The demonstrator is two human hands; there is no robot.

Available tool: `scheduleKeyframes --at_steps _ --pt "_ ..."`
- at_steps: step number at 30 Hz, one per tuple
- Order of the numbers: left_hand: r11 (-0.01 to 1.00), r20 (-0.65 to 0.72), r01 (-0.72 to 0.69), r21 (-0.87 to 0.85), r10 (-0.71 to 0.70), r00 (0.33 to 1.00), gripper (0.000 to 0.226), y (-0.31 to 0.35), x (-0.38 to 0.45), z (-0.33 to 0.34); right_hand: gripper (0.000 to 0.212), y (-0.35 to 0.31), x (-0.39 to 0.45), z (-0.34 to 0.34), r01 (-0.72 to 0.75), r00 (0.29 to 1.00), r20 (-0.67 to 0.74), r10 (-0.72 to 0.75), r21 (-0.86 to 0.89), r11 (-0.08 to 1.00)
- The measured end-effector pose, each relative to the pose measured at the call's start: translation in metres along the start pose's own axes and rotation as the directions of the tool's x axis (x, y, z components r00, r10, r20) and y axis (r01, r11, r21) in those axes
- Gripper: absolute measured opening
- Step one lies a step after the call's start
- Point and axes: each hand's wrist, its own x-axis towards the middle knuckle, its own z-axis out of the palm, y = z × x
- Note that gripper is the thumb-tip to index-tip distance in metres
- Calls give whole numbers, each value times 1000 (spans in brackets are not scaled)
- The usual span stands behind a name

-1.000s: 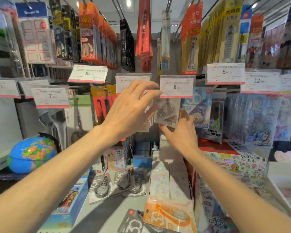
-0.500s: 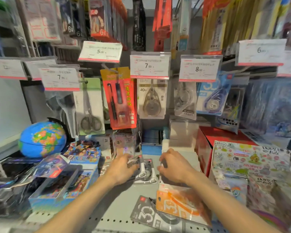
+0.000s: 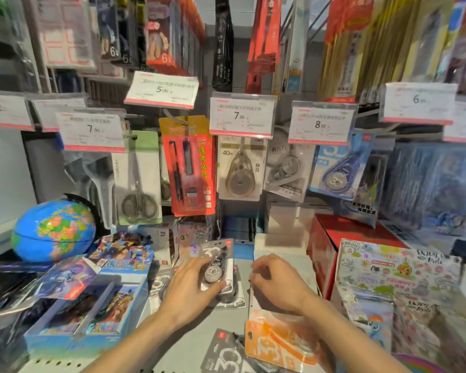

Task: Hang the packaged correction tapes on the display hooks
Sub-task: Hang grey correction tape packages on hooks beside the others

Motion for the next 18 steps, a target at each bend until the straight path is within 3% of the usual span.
scheduleKeyframes --at_steps 2,5,9,13,16,18 --pt "997 -11 -70 -15 70 997 63 7 -3 -5 30 -7 2 -2 -54 998 -19 59 193 980" --pt "986 -4 -159 -41 159 987 63 20 -6 -8 30 -16 5 -3 -125 990 5 140 490 863" --pt "977 2 -200 -74 201 980 68 31 -7 -8 32 -18 5 -12 -201 971 47 237 697 689" --pt "966 37 -215 -141 222 974 63 47 -11 -18 35 -15 -3 -27 -192 966 31 256 751 632" --pt "948 -32 -167 -271 165 986 43 64 -8 -26 33 -6 -6 -35 -149 970 -45 239 666 731" --pt "933 -79 -114 -343 92 993 40 74 1 -29 33 -1 -8 -42 -124 972 -87 216 594 795"
